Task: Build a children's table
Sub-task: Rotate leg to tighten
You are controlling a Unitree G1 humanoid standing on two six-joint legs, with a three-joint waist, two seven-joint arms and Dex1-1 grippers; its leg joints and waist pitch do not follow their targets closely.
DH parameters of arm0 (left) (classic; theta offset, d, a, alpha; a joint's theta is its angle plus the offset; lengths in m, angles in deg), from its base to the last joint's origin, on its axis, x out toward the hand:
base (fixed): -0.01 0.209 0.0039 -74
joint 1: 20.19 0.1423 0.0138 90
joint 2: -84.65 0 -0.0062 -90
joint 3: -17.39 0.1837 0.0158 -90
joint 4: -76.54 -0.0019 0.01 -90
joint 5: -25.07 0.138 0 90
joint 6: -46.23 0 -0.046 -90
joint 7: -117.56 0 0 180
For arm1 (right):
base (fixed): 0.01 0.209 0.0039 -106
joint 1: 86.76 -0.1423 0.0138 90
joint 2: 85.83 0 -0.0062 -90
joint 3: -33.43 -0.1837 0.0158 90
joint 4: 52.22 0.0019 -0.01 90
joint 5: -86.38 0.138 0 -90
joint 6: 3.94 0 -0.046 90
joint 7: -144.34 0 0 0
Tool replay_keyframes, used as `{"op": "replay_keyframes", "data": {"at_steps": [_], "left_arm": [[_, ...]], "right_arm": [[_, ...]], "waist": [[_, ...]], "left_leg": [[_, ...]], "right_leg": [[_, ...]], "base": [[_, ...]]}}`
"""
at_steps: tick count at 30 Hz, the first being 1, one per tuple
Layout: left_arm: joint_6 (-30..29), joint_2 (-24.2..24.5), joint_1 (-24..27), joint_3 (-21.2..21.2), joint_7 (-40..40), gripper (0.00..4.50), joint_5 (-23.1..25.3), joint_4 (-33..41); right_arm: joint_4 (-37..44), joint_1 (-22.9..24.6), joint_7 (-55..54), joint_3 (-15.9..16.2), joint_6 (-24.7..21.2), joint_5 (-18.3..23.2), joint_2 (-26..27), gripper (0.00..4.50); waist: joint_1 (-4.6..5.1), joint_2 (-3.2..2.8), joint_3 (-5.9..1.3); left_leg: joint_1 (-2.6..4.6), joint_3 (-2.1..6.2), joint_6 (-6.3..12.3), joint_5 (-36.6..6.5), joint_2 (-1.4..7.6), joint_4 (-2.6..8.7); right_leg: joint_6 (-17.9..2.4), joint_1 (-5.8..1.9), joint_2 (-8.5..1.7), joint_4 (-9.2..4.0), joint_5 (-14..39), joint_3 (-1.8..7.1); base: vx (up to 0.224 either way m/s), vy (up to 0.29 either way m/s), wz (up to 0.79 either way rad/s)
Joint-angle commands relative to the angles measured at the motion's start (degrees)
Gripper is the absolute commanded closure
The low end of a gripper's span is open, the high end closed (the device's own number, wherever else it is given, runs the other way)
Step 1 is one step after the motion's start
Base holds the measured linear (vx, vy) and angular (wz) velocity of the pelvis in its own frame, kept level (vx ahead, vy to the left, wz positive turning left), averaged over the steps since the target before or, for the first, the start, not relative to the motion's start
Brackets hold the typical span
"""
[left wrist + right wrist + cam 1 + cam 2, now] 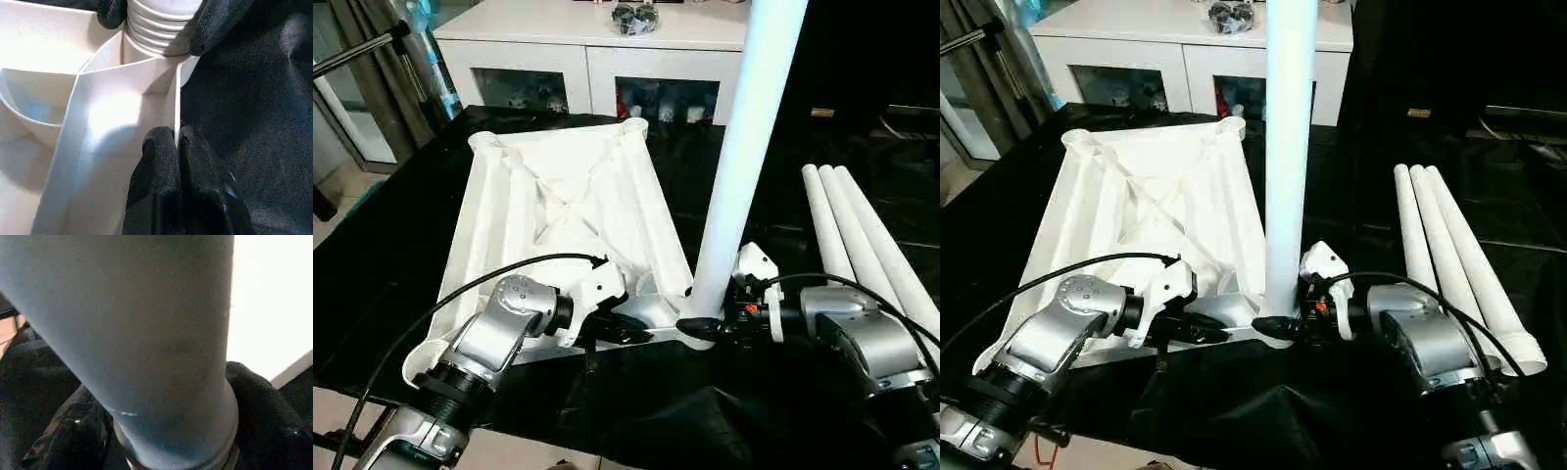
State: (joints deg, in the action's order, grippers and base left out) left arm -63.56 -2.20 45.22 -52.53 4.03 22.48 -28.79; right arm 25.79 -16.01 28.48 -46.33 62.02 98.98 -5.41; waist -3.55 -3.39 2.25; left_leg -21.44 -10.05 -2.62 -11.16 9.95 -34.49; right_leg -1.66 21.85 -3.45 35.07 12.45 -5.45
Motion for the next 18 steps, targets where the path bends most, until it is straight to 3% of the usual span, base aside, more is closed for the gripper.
{"op": "replay_keyframes", "data": {"at_steps": [1,4,6,7,9,12,16,18], "left_arm": [[0.3,-4.0,-1.6,0.4,-3.8,4.50,-0.6,-0.2],[-1.8,-7.5,-3.0,-1.1,-9.7,4.50,0.1,-2.2],[-3.0,-10.6,-4.4,-2.2,-14.7,4.50,0.8,-4.1],[-3.1,-10.9,-4.5,-2.2,-15.1,4.50,0.8,-4.3],[-3.9,-15.4,-7.1,-3.6,-23.0,4.50,2.1,-8.1],[-3.6,-18.4,-9.0,-4.9,-28.6,4.50,2.9,-10.8],[-3.5,-19.6,-9.5,-4.9,-28.0,4.50,2.6,-10.3],[-3.1,-19.2,-9.1,-4.4,-26.8,4.50,2.7,-9.4]], "right_arm": [[-1.4,0.1,-3.9,2.7,0.4,-1.1,4.0,1.60],[-6.6,-1.3,-13.1,1.0,1.2,-3.6,7.9,1.63],[-10.9,-2.8,-21.0,-0.9,1.2,-5.1,11.1,1.65],[-11.2,-2.9,-21.6,-1.0,1.2,-5.2,11.4,1.67],[-17.1,-5.4,-32.4,-4.6,0.6,-5.4,16.8,1.69],[-21.2,-7.6,-38.6,-5.4,2.1,-6.6,20.1,1.70],[-23.6,-8.9,-38.8,-4.8,6.7,-7.9,21.5,1.70],[-23.7,-9.5,-38.2,-6.0,6.1,-6.8,21.7,1.16]], "waist": [[0.15,1.03,-3.11],[0.75,0.99,-2.53],[1.09,1.02,-2.42],[1.39,1.01,-2.44],[2.00,1.05,-2.32],[1.88,0.84,-2.61],[1.76,0.92,-2.85],[1.77,0.82,-2.87]], "left_leg": [[0.37,1.36,6.59,-6.0,3.72,3.62],[0.80,1.26,4.18,-9.7,3.52,4.00],[0.93,1.52,2.87,-11.2,3.44,4.14],[0.96,1.55,2.50,-11.8,3.39,4.19],[1.02,1.62,2.06,-12.8,3.16,4.17],[0.93,1.61,2.51,-11.8,3.22,4.07],[0.66,1.49,3.53,-10.2,3.16,3.89],[0.43,1.59,4.39,-9.2,3.34,4.04]], "right_leg": [[-11.9,-2.86,-5.58,-4.45,6.8,3.66],[-10.7,-2.40,-5.56,-5.59,14.9,3.55],[-9.5,-2.55,-5.70,-5.92,19.3,3.45],[-8.8,-2.53,-5.57,-6.13,20.3,3.49],[-8.5,-2.39,-5.62,-6.43,22.2,3.45],[-8.2,-2.51,-5.73,-6.38,20.4,3.59],[-8.4,-2.56,-5.80,-6.22,18.1,3.63],[-9.1,-2.72,-5.69,-5.83,15.4,3.53]], "base": [[0.000,0.000,0.00],[0.000,0.000,0.00],[0.000,0.000,0.00],[0.000,0.000,0.00],[0.000,0.000,0.00],[0.000,0.000,0.00],[0.000,0.000,0.00],[0.000,0.000,0.00]]}}
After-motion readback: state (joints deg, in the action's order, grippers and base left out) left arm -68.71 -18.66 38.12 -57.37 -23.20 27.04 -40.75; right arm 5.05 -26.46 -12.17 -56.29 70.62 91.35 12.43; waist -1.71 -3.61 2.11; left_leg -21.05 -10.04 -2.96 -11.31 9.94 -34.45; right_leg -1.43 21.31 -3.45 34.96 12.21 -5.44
